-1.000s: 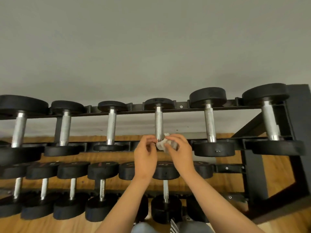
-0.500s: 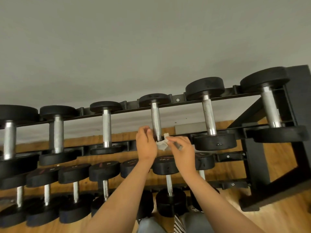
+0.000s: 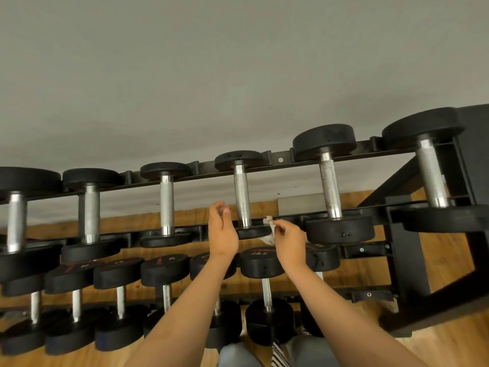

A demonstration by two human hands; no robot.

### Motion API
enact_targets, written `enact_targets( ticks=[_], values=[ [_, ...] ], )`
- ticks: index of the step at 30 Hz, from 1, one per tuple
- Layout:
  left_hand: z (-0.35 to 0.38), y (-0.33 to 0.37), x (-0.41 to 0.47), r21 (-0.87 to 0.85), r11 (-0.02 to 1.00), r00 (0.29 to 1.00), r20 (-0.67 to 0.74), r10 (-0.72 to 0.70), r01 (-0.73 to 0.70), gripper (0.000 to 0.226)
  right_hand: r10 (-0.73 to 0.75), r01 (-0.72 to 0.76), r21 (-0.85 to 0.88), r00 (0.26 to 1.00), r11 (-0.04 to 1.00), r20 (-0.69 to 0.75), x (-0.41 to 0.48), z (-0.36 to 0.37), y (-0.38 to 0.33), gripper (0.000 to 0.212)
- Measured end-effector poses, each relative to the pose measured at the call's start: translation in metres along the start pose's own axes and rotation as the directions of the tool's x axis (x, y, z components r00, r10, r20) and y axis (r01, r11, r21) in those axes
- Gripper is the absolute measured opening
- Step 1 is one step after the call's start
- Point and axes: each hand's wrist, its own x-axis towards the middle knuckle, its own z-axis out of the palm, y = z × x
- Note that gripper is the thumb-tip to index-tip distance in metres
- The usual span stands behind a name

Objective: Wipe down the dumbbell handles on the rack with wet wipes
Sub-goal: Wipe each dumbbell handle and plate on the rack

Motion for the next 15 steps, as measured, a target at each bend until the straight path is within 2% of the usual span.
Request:
enact_targets(
  ticks=[5, 11, 15],
  values=[
    [0.000, -0.001, -0.001, 0.011, 1.000, 1.000, -0.007, 0.022, -0.022, 0.029, 0.035, -0.039, 0.048, 0.997, 0.998, 0.073, -0.001, -0.004, 0.001, 0.031],
    [-0.001, -0.001, -0.001, 0.053, 0.998, 0.999, 0.004, 0.038, -0.038, 0.031, 0.121, -0.157, 0.195, 0.975, 0.968, 0.186, -0.009, -0.005, -0.002, 0.037],
    [-0.001, 0.002, -0.001, 0.078, 0.997, 1.000, 0.019, 0.019, -0.020, 0.030, 0.114, -0.147, 0.194, 0.979, 0.970, 0.168, -0.008, -0.004, 0.002, 0.034]
  ],
)
